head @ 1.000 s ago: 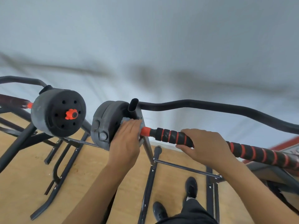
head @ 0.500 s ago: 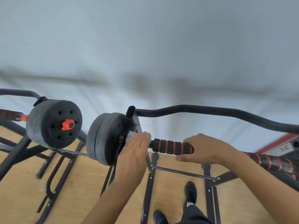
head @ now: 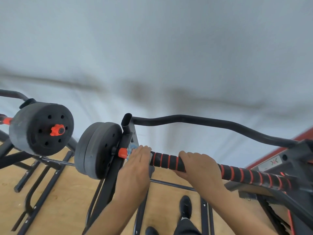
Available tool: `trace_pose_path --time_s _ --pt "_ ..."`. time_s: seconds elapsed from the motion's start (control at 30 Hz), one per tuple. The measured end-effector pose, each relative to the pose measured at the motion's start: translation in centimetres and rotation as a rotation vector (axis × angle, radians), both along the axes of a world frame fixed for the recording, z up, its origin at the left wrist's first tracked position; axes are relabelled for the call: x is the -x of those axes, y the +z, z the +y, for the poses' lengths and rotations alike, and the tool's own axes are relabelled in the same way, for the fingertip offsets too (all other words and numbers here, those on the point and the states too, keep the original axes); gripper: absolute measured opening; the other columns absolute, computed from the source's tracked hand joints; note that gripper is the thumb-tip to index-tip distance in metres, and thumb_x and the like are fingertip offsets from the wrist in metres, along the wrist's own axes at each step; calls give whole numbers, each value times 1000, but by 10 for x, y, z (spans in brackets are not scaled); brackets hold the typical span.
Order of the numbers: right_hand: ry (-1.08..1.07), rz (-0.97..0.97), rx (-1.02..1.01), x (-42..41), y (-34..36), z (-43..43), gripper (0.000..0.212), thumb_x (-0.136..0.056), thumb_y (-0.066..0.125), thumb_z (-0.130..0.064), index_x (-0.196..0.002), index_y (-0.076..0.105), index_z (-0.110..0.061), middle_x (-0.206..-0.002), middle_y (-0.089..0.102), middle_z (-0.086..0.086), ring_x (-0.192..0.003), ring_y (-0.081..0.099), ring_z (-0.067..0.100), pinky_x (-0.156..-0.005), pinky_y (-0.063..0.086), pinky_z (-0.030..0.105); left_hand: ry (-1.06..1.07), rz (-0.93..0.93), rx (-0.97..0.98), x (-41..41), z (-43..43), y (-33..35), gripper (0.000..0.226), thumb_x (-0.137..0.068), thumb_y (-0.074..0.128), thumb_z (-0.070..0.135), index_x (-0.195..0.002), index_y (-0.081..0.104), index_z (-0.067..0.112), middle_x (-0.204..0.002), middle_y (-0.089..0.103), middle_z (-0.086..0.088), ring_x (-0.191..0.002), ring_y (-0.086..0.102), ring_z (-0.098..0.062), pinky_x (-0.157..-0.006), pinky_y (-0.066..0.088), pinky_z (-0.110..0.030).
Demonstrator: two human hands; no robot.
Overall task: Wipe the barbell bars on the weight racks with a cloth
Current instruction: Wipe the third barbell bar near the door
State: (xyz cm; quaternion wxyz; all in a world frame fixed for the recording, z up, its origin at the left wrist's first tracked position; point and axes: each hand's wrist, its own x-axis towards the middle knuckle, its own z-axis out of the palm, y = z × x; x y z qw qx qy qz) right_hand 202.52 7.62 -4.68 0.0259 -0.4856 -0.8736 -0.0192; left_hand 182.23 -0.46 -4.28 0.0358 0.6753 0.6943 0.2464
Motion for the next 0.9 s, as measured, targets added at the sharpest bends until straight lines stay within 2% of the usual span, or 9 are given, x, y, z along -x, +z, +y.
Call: trace_pose_path --time_s 0.07,0.23,0.33,0.4,0.53,0.6,0.7,0.8,0.9 --pt "14 21 -45 -1 -2 -5 40 -77 73 -61 -91 54 -28 -66 51 -12 -55 43 10 -54 33 22 -30 133 0 28 -3 -3 61 -72 77 -16 -128 66 5 -123 73 -10 -116 71 -28 -99 54 -38" --pt "-39 55 196 -10 21 -6 40 -85 56 -67 -108 47 -36 -91 55 -13 -79 56 8 -72 49 21 33 208 108 71 -8 -15 57 -82 68 -10 -136 58 6 -128 65 -9 -124 62 -30 -99 58 -43" --pt "-66 -1 383 -12 33 2 40 -81 59 -71 -99 49 -37 -83 53 -13 -74 56 6 -70 50 22 71 118 68 38 -7 -7 38 -84 63 -8 -117 61 9 -110 61 -2 -110 57 -23 -88 57 -40" --pt "-62 -28 433 -9 34 2 35 -84 60 -69 -92 47 -38 -75 52 -13 -64 51 3 -62 41 20 33 38 83 10 0 0 27 -87 61 -3 -108 61 14 -103 58 2 -97 48 -14 -84 51 -33" --pt "-87 -99 218 -7 24 -12 28 -91 56 -58 -101 45 -35 -75 54 -11 -65 53 8 -60 39 22 -62 -27 117 0 -4 3 33 -84 68 -1 -109 62 20 -102 60 8 -90 42 -6 -73 47 -24" --pt "-124 -133 117 -7 15 -20 26 -93 57 -50 -97 40 -32 -70 52 -9 -58 48 7 -51 27 21 -84 22 155 23 -10 4 41 -85 64 -4 -115 61 25 -108 58 14 -94 46 -5 -71 42 -19" --pt "-120 -178 109 -8 10 -29 28 -86 71 -39 -96 45 -30 -65 46 -9 -53 40 10 -48 16 24 48 103 134 56 -12 2 36 -86 66 -2 -100 54 29 -95 47 15 -86 43 -6 -69 40 -17" --pt "-46 -136 149 -12 15 -32 31 -90 63 -51 -108 48 -32 -80 48 -10 -69 50 12 -57 34 24 93 211 47 52 -27 -5 28 -89 62 -5 -109 60 14 -101 54 2 -105 55 -19 -96 54 -35" --pt "-60 -109 307 -15 29 -29 40 -88 54 -68 -113 44 -38 -93 50 -13 -82 56 6 -70 49 23 80 234 78 21 -32 -13 43 -87 56 -6 -129 62 1 -126 64 -13 -129 59 -34 -114 46 -51"
